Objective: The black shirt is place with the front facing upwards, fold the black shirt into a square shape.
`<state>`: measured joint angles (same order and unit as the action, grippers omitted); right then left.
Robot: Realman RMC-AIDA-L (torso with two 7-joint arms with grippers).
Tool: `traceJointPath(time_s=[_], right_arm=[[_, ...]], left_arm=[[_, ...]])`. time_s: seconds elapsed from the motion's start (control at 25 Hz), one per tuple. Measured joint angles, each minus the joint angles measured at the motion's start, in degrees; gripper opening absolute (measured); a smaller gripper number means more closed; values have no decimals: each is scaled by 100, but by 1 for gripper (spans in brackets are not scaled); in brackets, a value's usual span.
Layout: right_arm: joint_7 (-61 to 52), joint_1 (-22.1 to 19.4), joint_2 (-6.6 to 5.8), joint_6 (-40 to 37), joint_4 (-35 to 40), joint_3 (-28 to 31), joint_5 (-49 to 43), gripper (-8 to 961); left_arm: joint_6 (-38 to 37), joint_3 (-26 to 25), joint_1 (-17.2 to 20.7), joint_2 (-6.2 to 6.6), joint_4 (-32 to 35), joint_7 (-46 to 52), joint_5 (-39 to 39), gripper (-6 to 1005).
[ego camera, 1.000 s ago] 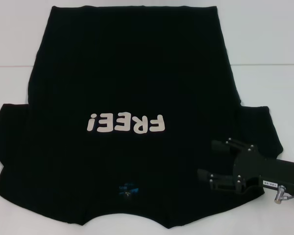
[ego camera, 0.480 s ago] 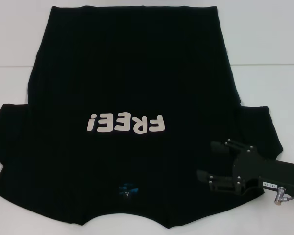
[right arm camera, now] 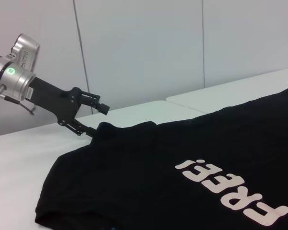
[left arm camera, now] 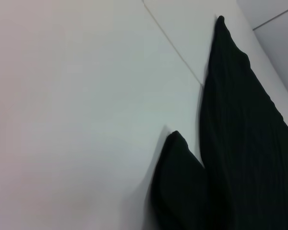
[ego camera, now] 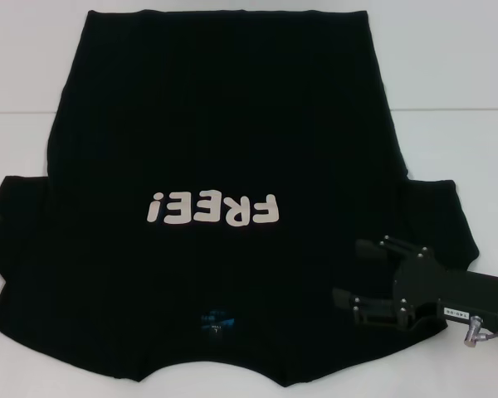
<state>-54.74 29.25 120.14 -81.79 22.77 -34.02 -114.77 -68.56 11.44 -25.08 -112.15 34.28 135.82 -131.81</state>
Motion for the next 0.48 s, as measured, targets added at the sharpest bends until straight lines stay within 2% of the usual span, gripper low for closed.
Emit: traceJointPath(time_s=[0.48], right_arm=[[-16, 2, 0, -23, 0, 0, 6, 942]], left_arm=[[314, 190, -167, -37, -127, -92, -28, 913]])
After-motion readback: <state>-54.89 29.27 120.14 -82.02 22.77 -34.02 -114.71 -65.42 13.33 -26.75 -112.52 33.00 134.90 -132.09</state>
